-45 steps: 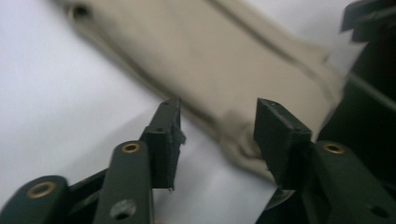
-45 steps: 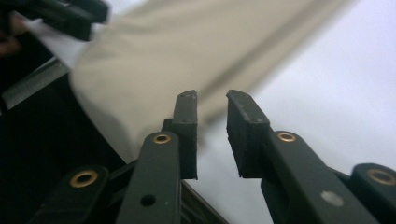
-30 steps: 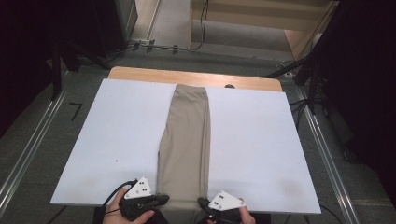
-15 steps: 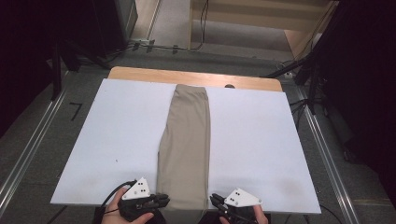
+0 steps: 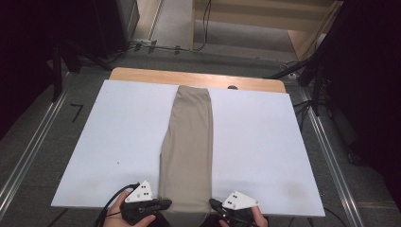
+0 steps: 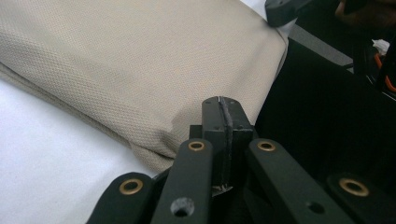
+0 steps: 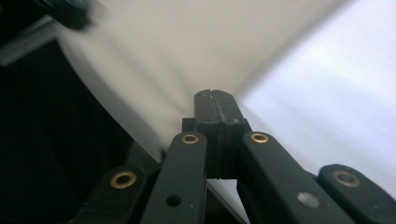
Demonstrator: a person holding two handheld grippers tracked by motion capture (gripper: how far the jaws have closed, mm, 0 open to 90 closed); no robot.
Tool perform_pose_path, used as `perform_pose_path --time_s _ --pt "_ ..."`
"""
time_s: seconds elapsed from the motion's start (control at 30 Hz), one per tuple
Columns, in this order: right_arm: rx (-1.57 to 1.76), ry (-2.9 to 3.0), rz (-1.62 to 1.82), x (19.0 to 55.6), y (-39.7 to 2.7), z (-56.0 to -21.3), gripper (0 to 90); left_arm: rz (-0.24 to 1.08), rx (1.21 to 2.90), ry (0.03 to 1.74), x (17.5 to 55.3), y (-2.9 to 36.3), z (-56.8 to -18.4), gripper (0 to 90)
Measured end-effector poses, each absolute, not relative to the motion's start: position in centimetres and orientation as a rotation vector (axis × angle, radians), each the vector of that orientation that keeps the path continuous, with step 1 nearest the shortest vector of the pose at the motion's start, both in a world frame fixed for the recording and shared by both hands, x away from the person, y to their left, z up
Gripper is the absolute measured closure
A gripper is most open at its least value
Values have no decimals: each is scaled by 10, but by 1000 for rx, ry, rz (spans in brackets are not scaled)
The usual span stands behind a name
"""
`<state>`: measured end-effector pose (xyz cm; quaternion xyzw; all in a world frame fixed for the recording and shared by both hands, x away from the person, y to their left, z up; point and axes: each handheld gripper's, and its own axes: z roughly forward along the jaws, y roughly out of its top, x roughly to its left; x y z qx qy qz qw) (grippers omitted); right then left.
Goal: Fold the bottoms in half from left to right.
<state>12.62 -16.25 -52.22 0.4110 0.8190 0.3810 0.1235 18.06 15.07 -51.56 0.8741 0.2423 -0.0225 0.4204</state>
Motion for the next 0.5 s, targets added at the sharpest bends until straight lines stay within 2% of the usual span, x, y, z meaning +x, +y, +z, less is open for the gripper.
perform_pose_path --time_s 0.03,0.1,0.27,0.5 --pt "1205 2386 1114 126 -168 -522 873 -60 2189 608 181 151 -515 900" --pt "1213 2343 1144 126 -176 -519 754 -79 2176 603 182 151 -515 865" --pt "1225 2248 1289 135 -193 -503 478 -39 2116 612 184 155 -507 572" --pt "1228 2187 1287 150 -217 -492 211 14 1998 629 200 158 -488 200"
